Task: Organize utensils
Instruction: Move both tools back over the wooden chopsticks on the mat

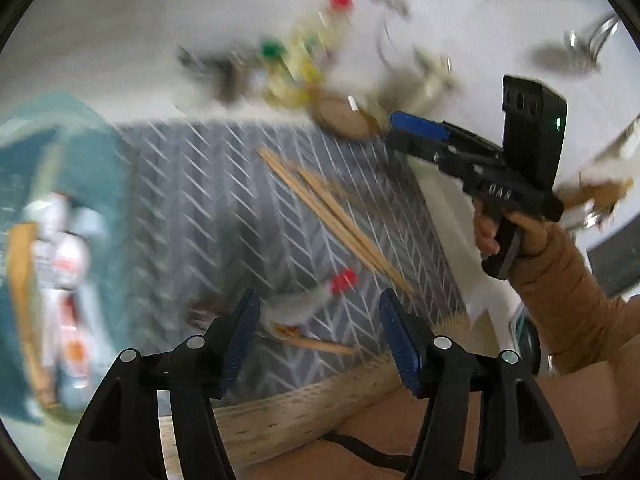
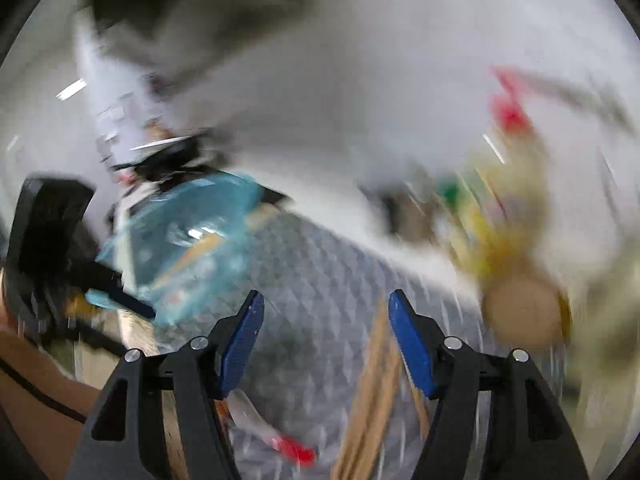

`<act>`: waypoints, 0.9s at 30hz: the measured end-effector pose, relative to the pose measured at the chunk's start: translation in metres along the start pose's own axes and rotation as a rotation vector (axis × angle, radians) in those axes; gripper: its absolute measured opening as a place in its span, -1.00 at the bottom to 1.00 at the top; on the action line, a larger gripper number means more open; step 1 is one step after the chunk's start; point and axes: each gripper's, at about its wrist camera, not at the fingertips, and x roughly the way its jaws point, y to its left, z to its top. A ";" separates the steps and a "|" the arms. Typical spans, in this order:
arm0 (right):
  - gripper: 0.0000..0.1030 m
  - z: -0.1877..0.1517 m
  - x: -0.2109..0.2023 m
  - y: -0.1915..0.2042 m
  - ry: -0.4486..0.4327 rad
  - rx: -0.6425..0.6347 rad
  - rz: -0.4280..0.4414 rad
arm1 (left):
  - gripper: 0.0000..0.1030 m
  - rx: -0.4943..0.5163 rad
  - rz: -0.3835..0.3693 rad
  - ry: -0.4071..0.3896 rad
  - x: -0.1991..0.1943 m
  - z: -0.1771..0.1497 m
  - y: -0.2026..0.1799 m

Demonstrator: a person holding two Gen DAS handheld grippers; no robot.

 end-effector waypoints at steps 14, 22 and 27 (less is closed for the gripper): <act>-0.33 -0.115 0.031 -0.072 0.149 0.188 -0.257 | 0.14 -0.152 0.090 0.032 0.130 0.065 -0.007; -0.33 -0.124 0.045 -0.055 0.184 -0.018 -0.304 | -0.13 -0.144 0.234 0.052 0.168 0.081 -0.018; -0.40 -0.127 0.048 -0.039 0.171 -0.153 -0.378 | -0.51 -0.058 0.280 0.055 0.182 0.096 -0.025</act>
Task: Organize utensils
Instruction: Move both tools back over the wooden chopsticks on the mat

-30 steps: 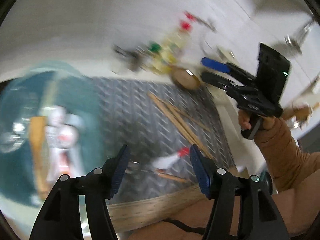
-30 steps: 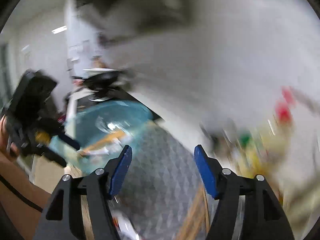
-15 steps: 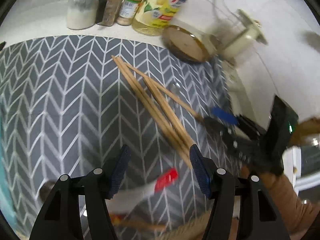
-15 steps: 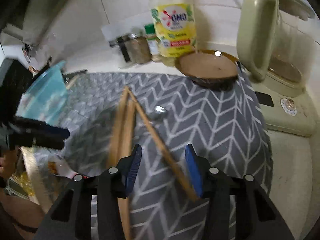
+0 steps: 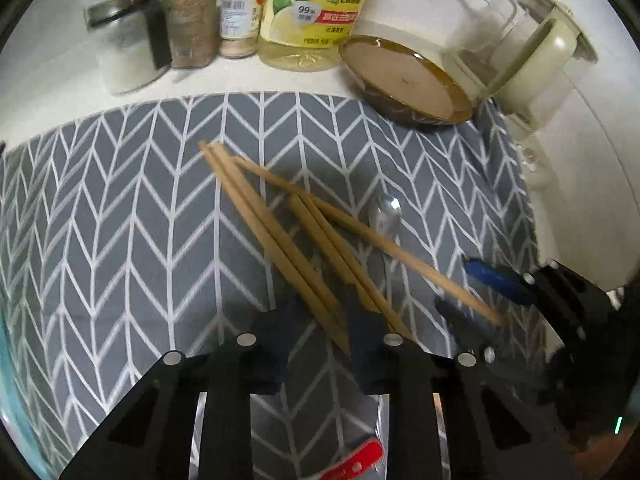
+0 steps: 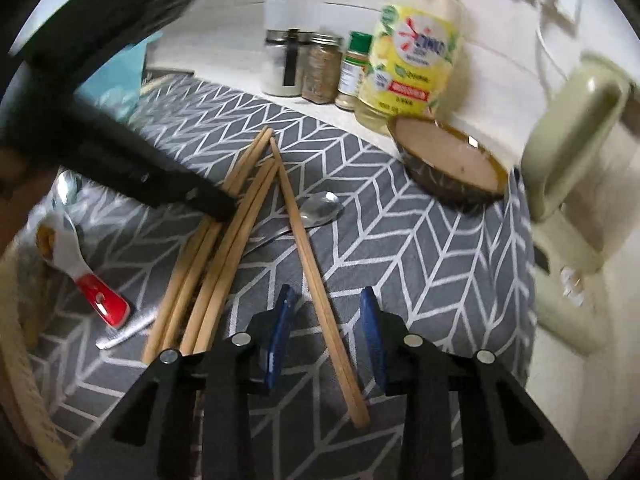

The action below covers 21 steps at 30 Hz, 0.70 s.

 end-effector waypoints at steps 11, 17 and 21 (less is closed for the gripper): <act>-0.83 -0.026 -0.023 -0.016 0.071 0.274 0.125 | -0.98 -0.067 -0.068 0.096 -0.014 -0.020 0.064; -0.82 -0.031 -0.025 -0.020 0.065 0.329 0.133 | -0.07 -0.048 -0.090 0.071 -0.017 -0.013 0.046; -0.82 -0.030 -0.024 -0.020 0.067 0.345 0.147 | -0.04 0.002 -0.072 0.083 -0.007 -0.014 0.018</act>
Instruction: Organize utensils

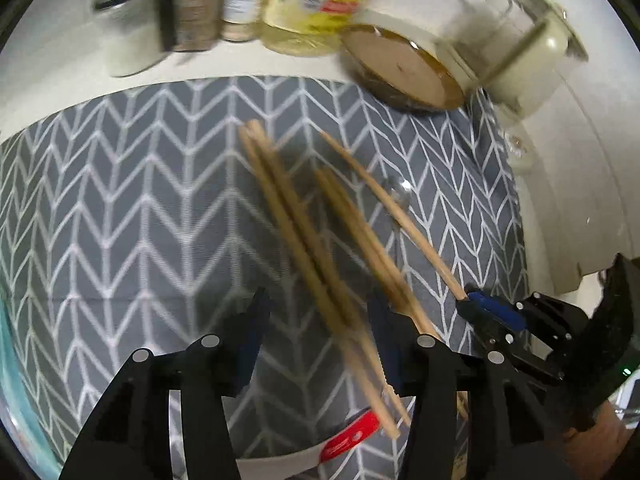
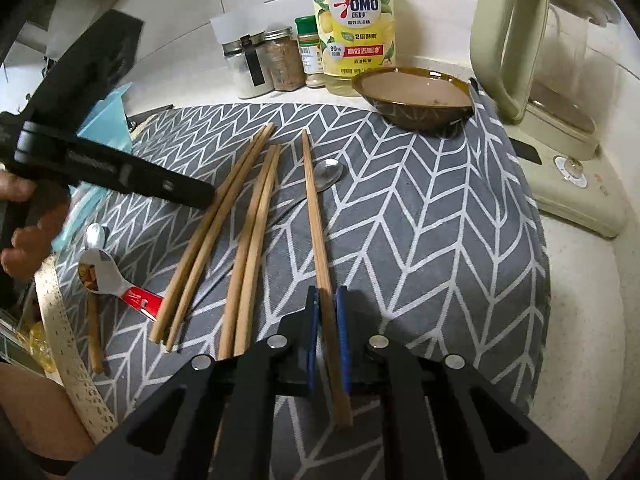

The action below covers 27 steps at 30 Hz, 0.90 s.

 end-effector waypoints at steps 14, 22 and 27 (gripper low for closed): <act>-0.82 -0.003 0.001 0.000 -0.006 0.010 0.018 | -0.87 -0.027 -0.120 -0.018 -0.022 -0.014 0.013; -0.99 0.002 -0.007 -0.005 -0.047 0.124 0.120 | -0.88 -0.097 -0.176 -0.095 -0.070 -0.030 0.028; -0.99 0.014 -0.021 -0.016 -0.116 0.314 0.220 | -1.00 -0.101 -0.199 -0.161 -0.109 -0.036 0.041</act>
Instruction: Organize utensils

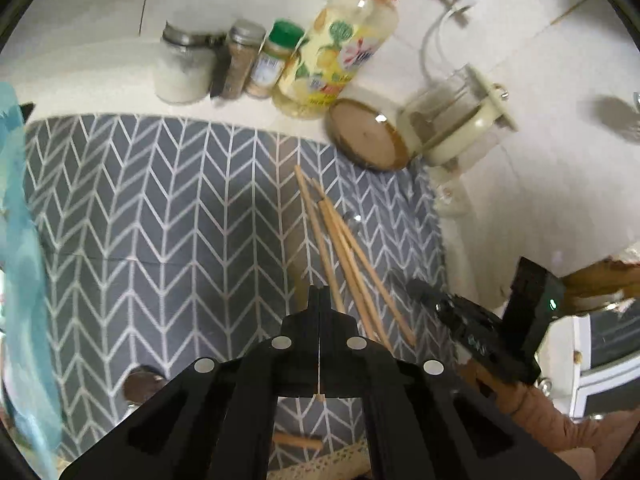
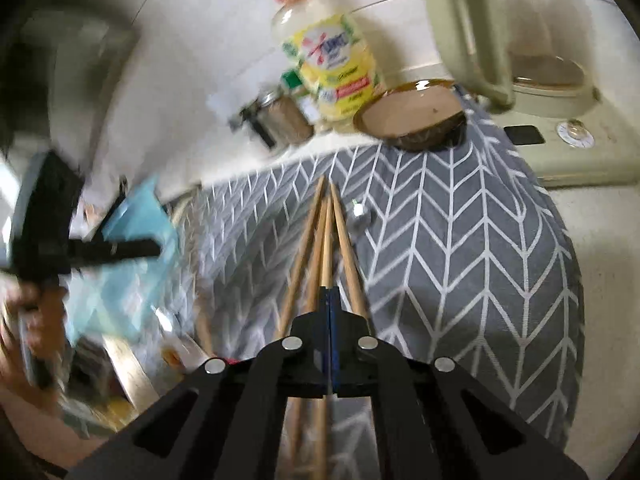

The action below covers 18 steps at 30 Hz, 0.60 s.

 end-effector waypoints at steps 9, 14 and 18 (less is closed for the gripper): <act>-0.96 -0.011 0.025 0.042 -0.028 -0.328 -0.316 | -0.59 0.030 0.018 0.080 0.024 -0.004 0.013; -0.96 -0.019 0.035 0.041 0.010 -0.318 -0.332 | -0.13 0.028 0.122 0.100 0.063 -0.005 0.014; -0.91 -0.026 0.040 0.037 0.024 -0.348 -0.333 | -0.08 -0.011 0.155 0.130 0.089 -0.001 0.018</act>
